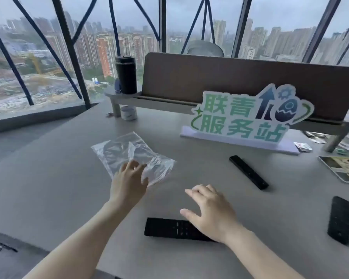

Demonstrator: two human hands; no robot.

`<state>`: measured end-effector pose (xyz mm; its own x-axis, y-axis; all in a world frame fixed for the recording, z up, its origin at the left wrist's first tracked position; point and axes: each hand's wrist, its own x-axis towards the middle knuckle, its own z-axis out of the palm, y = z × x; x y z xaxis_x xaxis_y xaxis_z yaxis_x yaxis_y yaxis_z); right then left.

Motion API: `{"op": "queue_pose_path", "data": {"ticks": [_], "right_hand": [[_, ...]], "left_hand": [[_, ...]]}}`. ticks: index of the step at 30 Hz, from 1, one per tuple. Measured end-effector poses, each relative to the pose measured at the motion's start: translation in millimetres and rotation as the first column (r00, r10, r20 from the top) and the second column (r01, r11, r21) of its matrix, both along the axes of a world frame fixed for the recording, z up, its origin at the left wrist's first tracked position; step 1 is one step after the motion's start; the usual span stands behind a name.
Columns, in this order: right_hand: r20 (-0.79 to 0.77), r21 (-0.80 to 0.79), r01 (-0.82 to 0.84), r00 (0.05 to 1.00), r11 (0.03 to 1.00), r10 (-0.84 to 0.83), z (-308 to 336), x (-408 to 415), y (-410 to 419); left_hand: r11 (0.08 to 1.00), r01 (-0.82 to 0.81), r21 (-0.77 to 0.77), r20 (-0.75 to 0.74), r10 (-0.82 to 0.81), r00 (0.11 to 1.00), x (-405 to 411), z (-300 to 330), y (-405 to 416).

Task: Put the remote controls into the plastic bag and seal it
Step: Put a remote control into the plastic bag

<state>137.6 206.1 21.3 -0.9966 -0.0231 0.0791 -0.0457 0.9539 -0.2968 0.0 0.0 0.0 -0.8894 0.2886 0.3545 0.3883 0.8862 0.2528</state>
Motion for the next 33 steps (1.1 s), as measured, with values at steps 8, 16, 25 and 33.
{"op": "queue_pose_path", "data": {"ticks": [8, 16, 25, 33], "right_hand": [[0.179, -0.008, 0.075, 0.981, 0.997, -0.073, 1, 48, -15], [0.203, -0.508, 0.351, 0.936, 0.787, -0.287, 16, 75, 20], [0.278, -0.815, 0.377, 0.921, 0.440, -0.273, 40, 13, 33], [0.087, -0.578, 0.599, 0.720, 0.554, -0.688, -6, 39, 123]], "left_hand": [[0.999, 0.020, 0.031, -0.041, -0.019, 0.999, 31, 6, -11], [0.975, 0.170, 0.143, -0.059, -0.163, 0.985, 66, 28, 24], [0.907, 0.253, 0.337, 0.054, -0.287, 0.956, 80, 47, 104], [0.896, 0.215, 0.389, 0.096, -0.271, 0.958, 78, 22, 121]]}}
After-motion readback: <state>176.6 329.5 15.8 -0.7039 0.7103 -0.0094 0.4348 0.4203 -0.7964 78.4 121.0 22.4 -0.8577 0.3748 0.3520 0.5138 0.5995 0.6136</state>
